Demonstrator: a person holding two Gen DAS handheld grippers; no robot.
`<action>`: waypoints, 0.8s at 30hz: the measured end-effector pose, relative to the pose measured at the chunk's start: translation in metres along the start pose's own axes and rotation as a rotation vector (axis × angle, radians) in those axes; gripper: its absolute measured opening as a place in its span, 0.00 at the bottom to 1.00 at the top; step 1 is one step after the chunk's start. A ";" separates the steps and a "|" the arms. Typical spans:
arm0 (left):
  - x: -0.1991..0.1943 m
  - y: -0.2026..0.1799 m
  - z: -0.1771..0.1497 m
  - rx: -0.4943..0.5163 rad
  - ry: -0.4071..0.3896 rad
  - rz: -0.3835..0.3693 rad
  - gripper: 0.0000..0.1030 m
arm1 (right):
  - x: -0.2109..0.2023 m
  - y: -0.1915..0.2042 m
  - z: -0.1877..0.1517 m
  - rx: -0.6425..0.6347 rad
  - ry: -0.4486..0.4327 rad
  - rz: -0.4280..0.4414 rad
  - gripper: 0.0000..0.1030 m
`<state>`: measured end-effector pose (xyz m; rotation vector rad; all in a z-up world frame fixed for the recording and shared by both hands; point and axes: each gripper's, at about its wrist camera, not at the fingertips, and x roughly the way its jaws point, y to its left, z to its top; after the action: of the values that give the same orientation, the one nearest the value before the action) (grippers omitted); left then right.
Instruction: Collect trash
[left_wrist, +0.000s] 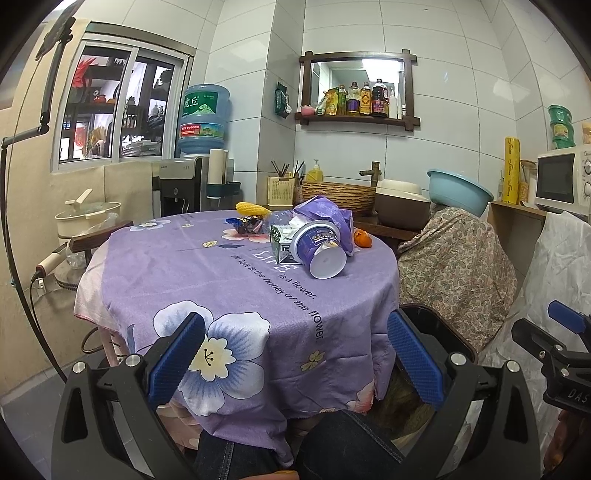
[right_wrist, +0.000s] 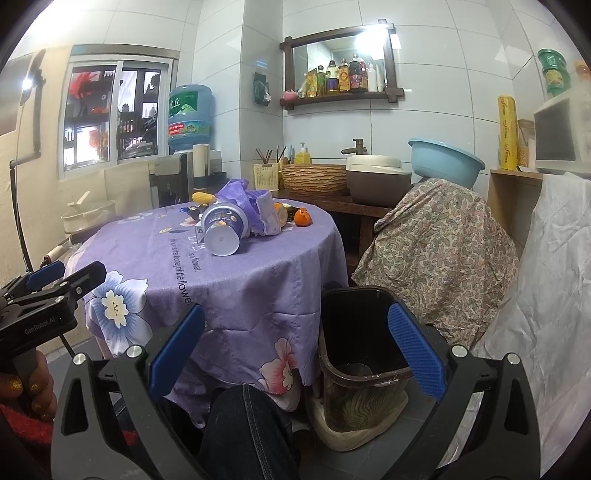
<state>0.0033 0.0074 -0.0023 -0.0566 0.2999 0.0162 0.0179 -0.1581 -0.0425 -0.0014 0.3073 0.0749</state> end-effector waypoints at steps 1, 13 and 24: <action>0.000 0.000 0.000 0.000 0.001 0.001 0.95 | 0.000 0.000 0.000 0.000 0.000 0.000 0.95; 0.001 -0.003 -0.001 0.000 0.009 0.001 0.95 | 0.002 0.001 0.000 0.001 0.005 -0.001 0.95; 0.003 -0.003 -0.001 0.003 0.013 -0.001 0.95 | 0.005 0.002 -0.002 0.002 0.010 -0.001 0.95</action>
<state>0.0062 0.0047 -0.0039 -0.0543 0.3127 0.0147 0.0217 -0.1563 -0.0464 0.0002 0.3177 0.0733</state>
